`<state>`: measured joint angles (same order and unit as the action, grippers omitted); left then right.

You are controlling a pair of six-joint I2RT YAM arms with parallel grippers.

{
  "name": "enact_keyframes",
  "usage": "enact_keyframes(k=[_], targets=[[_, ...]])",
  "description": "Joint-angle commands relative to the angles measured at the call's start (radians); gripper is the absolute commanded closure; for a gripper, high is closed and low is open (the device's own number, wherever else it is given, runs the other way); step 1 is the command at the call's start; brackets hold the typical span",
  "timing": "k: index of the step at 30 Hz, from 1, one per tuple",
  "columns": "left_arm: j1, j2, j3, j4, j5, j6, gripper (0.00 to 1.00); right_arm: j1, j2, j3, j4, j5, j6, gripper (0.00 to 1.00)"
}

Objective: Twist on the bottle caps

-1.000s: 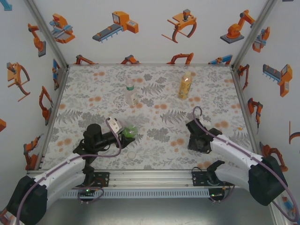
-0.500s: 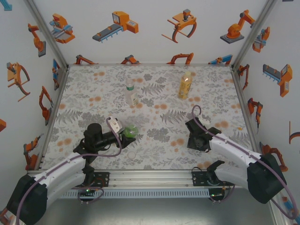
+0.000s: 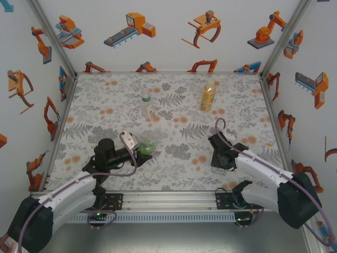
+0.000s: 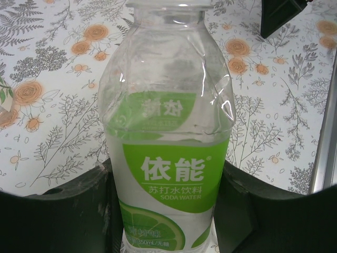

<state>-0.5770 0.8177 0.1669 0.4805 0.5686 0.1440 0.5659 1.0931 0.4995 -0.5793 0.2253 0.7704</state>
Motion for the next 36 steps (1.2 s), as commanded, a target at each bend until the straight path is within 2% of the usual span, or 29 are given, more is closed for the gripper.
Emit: enact_keyframes(k=[1,5,7,12,19,25,31,36], targets=[[-0.007,0.008,0.044,-0.021,0.007,0.032,1.00,-0.004,0.005,0.036,0.002,-0.032,-0.043,0.76],[-0.017,0.022,0.056,-0.041,0.007,0.053,1.00,-0.004,-0.013,0.040,0.141,-0.175,-0.157,0.79],[-0.028,0.022,0.059,-0.052,0.005,0.073,1.00,-0.003,-0.022,0.028,0.272,-0.320,-0.235,0.81],[-0.041,0.031,0.070,-0.088,-0.006,0.113,1.00,0.009,-0.014,0.051,0.460,-0.566,-0.415,0.90],[-0.053,0.068,0.094,-0.139,-0.040,0.153,1.00,0.014,-0.042,0.097,0.583,-0.869,-0.746,0.97],[-0.083,0.124,0.128,-0.172,-0.006,0.210,1.00,0.020,-0.042,0.168,0.533,-1.097,-1.031,1.00],[-0.101,0.196,0.158,-0.182,0.044,0.226,1.00,0.059,-0.033,0.238,0.403,-1.170,-1.268,1.00],[-0.124,0.242,0.183,-0.191,0.103,0.242,1.00,0.093,0.006,0.276,0.382,-1.154,-1.348,1.00]])
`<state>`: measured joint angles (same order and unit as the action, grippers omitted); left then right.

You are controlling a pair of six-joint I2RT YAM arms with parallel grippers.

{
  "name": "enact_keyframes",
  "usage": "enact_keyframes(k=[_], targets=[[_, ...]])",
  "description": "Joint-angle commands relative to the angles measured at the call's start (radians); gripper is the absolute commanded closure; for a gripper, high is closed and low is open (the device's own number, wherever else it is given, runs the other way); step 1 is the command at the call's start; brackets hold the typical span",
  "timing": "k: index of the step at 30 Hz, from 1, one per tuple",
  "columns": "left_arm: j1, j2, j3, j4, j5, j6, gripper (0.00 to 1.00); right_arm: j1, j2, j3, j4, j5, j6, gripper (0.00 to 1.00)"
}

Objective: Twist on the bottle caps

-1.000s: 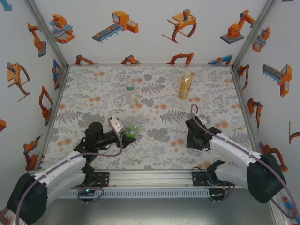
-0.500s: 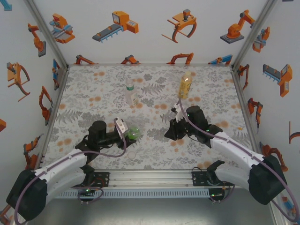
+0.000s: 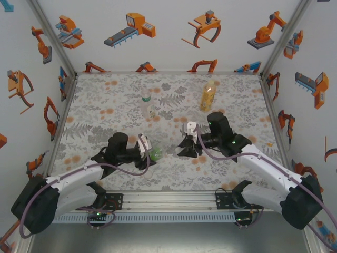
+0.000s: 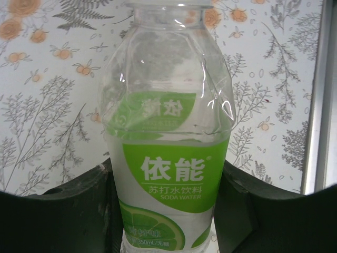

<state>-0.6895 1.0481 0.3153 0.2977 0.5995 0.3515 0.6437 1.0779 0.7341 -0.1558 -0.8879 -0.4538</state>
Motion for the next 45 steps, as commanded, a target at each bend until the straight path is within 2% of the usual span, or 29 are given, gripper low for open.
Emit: enact_keyframes(k=[1,9,18,32,45], targets=[[-0.017,0.019,0.037,-0.007,0.080,0.038,1.00,0.020,0.030,0.053,-0.049,-0.042,-0.138,1.00],[-0.034,0.047,0.060,-0.050,0.137,0.072,1.00,0.041,0.064,0.077,-0.009,-0.011,-0.167,1.00],[-0.047,0.074,0.076,-0.067,0.161,0.086,1.00,0.057,0.117,0.076,0.004,-0.108,-0.182,1.00],[-0.047,0.074,0.080,-0.057,0.192,0.075,1.00,0.084,0.134,0.031,0.119,-0.076,-0.172,1.00],[-0.047,0.040,0.068,-0.042,0.241,0.075,1.00,0.085,0.123,0.019,0.111,-0.131,-0.191,1.00]])
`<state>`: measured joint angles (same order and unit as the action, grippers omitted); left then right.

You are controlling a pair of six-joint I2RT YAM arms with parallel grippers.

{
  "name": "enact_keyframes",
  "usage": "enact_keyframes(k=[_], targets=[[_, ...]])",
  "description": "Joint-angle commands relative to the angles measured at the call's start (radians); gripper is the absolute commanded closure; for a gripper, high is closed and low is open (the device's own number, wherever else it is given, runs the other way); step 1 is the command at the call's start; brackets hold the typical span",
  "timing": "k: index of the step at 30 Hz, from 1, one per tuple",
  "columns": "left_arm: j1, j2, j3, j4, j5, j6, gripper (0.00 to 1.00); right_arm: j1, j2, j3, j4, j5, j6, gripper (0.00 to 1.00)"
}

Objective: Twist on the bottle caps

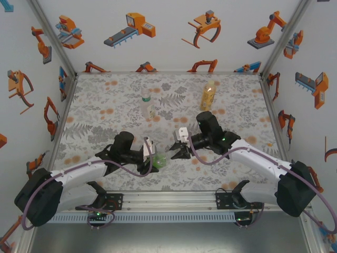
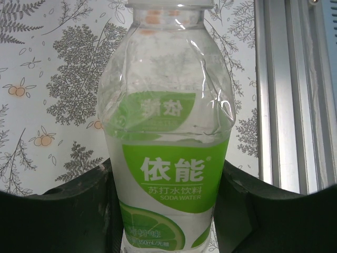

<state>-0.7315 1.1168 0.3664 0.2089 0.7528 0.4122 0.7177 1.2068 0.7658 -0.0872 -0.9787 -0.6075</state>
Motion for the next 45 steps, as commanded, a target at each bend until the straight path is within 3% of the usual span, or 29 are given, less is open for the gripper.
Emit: enact_keyframes(k=[1,7,25,33,45], targets=[[-0.005,-0.032,0.014,0.049,0.090,0.014,1.00,0.011,-0.010,-0.013,0.040,-0.033,-0.037,1.00],[-0.006,-0.063,0.007,0.047,0.095,0.013,1.00,0.009,-0.045,-0.016,0.034,-0.003,-0.038,1.00],[-0.033,-0.149,-0.006,0.029,0.111,0.018,1.00,-0.010,-0.057,0.019,-0.039,-0.102,-0.040,1.00],[-0.042,-0.126,0.016,-0.004,0.102,0.027,1.00,-0.009,-0.020,0.077,-0.162,-0.105,-0.102,1.00],[-0.043,-0.114,0.023,0.001,0.104,0.019,1.00,0.021,0.000,0.068,-0.140,-0.086,-0.112,1.00]])
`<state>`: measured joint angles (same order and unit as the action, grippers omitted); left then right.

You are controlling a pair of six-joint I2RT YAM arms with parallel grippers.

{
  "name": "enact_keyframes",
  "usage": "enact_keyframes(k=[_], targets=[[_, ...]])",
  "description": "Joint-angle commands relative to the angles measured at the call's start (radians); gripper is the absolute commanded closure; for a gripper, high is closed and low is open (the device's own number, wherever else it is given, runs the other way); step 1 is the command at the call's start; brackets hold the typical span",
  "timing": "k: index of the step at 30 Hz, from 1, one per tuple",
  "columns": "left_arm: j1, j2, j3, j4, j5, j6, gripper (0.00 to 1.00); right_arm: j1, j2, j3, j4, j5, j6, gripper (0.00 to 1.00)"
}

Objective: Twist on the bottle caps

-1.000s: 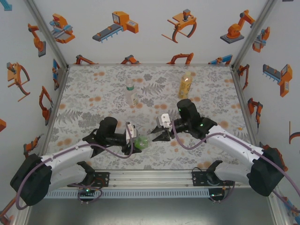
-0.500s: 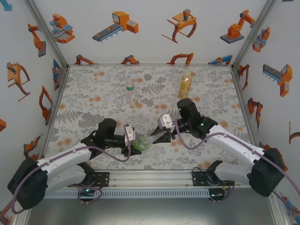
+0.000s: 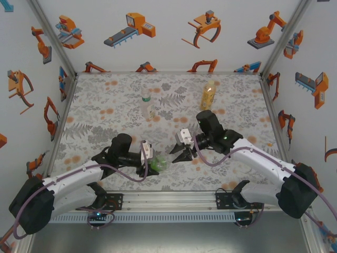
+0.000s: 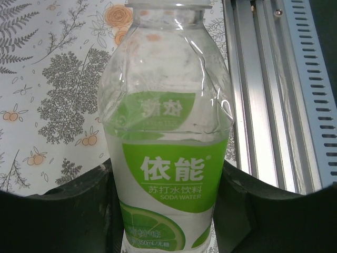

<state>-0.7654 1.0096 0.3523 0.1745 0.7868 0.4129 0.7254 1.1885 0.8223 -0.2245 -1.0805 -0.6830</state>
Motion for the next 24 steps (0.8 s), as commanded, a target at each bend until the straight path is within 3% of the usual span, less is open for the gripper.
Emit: enact_keyframes(k=[1,24], targets=[[-0.008,-0.008,0.034,0.036,0.068,0.018,1.00,0.018,0.020,0.014,-0.003,0.020,-0.036,1.00],[-0.007,-0.012,0.031,0.049,0.040,-0.005,1.00,0.080,-0.015,-0.038,0.040,0.060,-0.033,1.00]])
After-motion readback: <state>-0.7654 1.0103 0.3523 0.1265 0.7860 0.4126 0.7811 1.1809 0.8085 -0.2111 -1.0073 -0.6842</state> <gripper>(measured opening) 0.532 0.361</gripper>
